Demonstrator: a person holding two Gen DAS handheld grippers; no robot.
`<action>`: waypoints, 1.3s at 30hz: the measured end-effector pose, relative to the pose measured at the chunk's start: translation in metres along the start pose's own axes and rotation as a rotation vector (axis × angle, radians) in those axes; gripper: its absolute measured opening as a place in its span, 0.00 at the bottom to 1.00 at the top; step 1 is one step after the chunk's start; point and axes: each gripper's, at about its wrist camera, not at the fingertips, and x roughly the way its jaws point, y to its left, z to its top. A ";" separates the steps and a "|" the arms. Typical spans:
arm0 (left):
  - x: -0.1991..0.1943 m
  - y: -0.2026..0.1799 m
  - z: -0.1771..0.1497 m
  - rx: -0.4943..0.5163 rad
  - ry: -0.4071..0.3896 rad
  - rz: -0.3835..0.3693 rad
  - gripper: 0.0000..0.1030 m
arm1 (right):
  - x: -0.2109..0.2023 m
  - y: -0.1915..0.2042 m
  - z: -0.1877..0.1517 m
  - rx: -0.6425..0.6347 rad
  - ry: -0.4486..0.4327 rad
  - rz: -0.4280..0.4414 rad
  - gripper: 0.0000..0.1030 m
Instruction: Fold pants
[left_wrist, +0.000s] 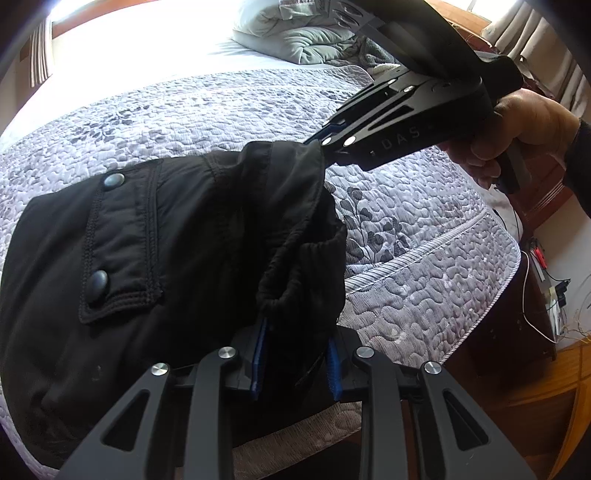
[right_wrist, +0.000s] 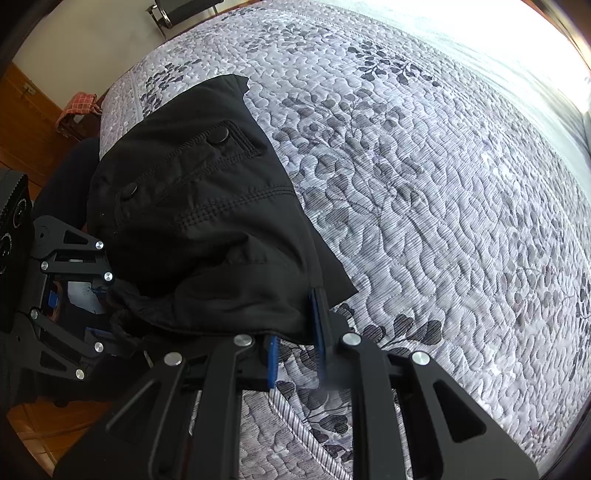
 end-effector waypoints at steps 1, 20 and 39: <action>0.002 0.000 -0.001 0.005 0.001 0.005 0.26 | 0.001 0.000 -0.001 0.000 -0.001 0.002 0.14; -0.048 0.012 -0.015 0.013 -0.107 -0.104 0.61 | -0.041 -0.066 -0.088 0.667 -0.240 0.106 0.53; -0.081 0.174 -0.046 -0.241 -0.171 0.161 0.65 | 0.051 -0.048 -0.059 0.809 -0.562 0.593 0.15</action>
